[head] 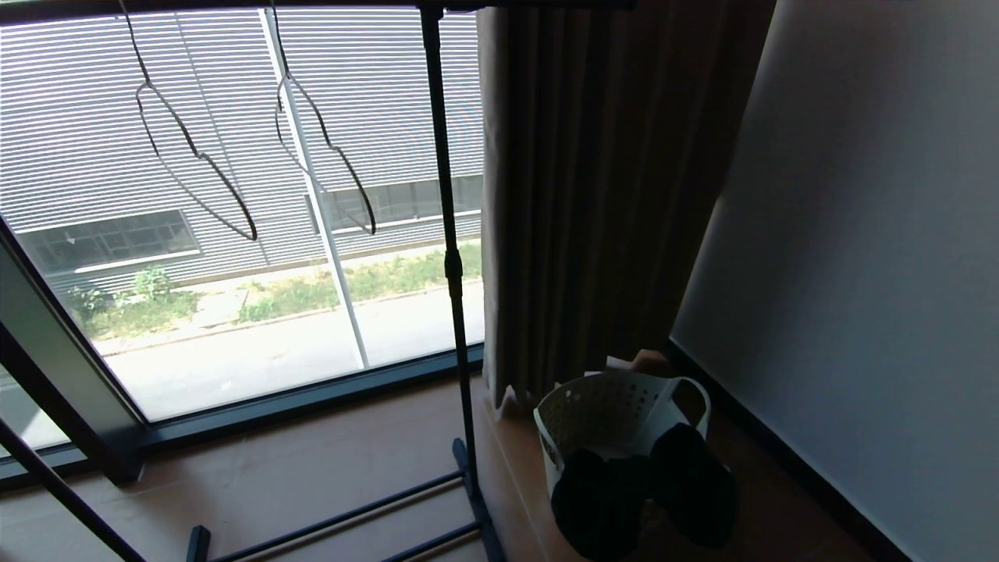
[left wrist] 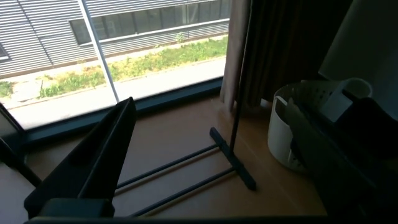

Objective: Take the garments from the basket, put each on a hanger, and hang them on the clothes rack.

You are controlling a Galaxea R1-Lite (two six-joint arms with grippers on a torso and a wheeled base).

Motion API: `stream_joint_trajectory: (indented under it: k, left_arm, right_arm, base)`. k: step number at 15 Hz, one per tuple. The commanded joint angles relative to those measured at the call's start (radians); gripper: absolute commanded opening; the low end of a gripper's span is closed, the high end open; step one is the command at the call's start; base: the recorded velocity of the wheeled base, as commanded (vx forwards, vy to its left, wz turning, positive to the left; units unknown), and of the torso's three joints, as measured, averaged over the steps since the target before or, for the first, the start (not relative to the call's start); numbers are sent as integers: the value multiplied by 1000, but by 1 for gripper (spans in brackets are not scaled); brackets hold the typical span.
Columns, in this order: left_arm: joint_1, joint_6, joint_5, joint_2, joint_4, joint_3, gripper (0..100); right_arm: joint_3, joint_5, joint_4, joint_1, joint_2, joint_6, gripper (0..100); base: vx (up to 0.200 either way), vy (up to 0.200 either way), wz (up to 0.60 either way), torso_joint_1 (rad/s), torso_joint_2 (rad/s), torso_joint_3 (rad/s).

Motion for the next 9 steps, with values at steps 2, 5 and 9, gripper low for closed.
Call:
stream_joint_trajectory:
  k: [2,5,9]
  left_arm:
    - [0,0,0,1,0,0,100]
    - [0,0,0,1,0,0,100]
    - [0,-3,2,0,0,0,100]
  right_arm:
    - [0,8,-1,0,1,-2,100]
    - [0,8,-2,0,1,-2,100]
    - [0,8,-2,0,1,-2,100]
  base:
    - [100,-100,0,-12,0,2]
    - [0,-133,0,13,5,3]
    - [0,0,0,-9,24,16]
